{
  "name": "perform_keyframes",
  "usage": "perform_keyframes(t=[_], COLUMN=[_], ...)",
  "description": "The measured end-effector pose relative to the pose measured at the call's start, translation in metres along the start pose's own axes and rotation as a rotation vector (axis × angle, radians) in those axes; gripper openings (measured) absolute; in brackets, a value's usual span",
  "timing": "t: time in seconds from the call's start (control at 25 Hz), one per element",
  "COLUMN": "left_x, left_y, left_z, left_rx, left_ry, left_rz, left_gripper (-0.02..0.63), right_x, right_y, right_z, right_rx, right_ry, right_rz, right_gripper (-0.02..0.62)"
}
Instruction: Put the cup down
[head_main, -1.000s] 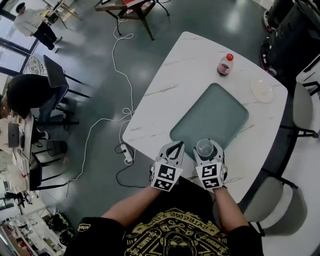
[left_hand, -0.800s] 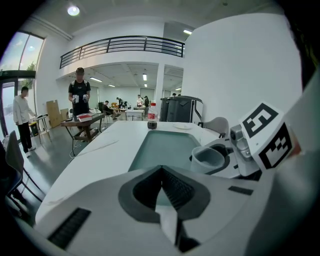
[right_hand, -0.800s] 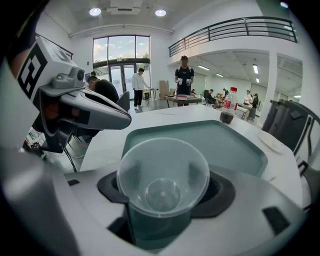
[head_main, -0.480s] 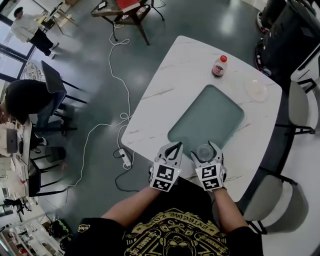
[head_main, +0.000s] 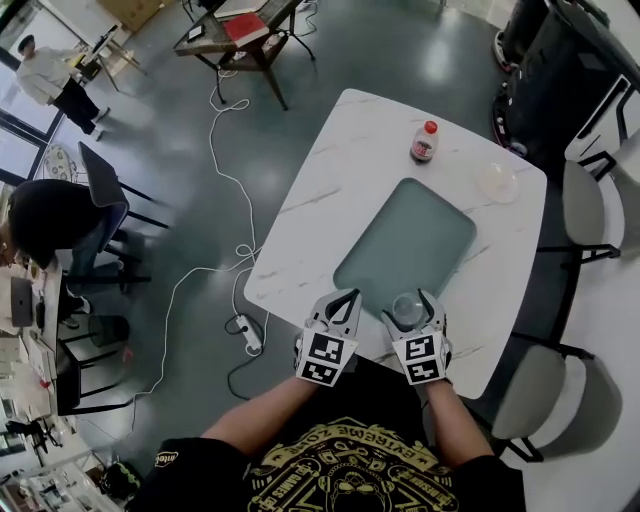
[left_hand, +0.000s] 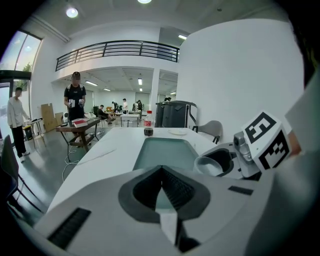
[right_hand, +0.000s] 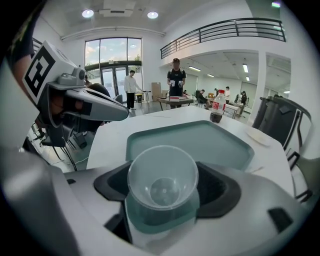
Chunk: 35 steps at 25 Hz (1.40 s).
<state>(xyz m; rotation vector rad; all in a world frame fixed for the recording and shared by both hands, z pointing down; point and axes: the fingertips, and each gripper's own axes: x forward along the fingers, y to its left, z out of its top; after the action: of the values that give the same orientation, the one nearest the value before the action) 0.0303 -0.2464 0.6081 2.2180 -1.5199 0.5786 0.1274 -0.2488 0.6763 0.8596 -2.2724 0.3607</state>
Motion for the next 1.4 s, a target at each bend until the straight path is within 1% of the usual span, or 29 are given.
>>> perform_keyframes(t=[0.2, 0.48, 0.6, 0.72, 0.76, 0.84, 0.92, 1.16, 1.24, 1.4], left_x=[-0.016, -0.047, -0.063, -0.081, -0.087, -0.097, -0.106, -0.133, -0.14, -0.151], left_y=[0.004, 0.005, 0.007, 0.008, 0.009, 0.01, 0.011, 0.007, 0.004, -0.003], left_z=[0.005, 0.02, 0.03, 0.039, 0.041, 0.044, 0.043, 0.018, 0.011, 0.003], left_rx=[0.009, 0.033, 0.05, 0.063, 0.068, 0.076, 0.079, 0.086, 0.088, 0.09], left_ry=[-0.02, -0.066, -0.09, -0.121, -0.132, -0.15, -0.159, -0.133, -0.129, -0.133], left_rz=[-0.029, -0.085, -0.105, -0.125, -0.132, -0.145, -0.158, -0.221, -0.247, -0.29], left_gripper=[0.008, 0.008, 0.008, 0.008, 0.008, 0.008, 0.008, 0.008, 0.008, 0.008], right_x=[-0.022, -0.068, -0.087, -0.098, -0.101, -0.105, -0.11, -0.124, -0.127, -0.135], right_y=[-0.001, 0.004, 0.016, 0.032, 0.037, 0.047, 0.057, 0.097, 0.108, 0.126], right_z=[0.007, 0.045, 0.062, 0.072, 0.074, 0.075, 0.075, 0.066, 0.062, 0.056], right_rx=[0.032, 0.098, 0.136, 0.162, 0.164, 0.164, 0.171, 0.199, 0.209, 0.225], right_ry=[-0.046, -0.192, -0.242, -0.255, -0.255, -0.252, -0.25, -0.228, -0.223, -0.214], right_rz=[-0.074, -0.21, -0.24, -0.252, -0.256, -0.271, -0.284, -0.333, -0.347, -0.367], right_gripper=[0.36, 0.359, 0.358, 0.356, 0.335, 0.269, 0.232, 0.041, 0.015, 0.006])
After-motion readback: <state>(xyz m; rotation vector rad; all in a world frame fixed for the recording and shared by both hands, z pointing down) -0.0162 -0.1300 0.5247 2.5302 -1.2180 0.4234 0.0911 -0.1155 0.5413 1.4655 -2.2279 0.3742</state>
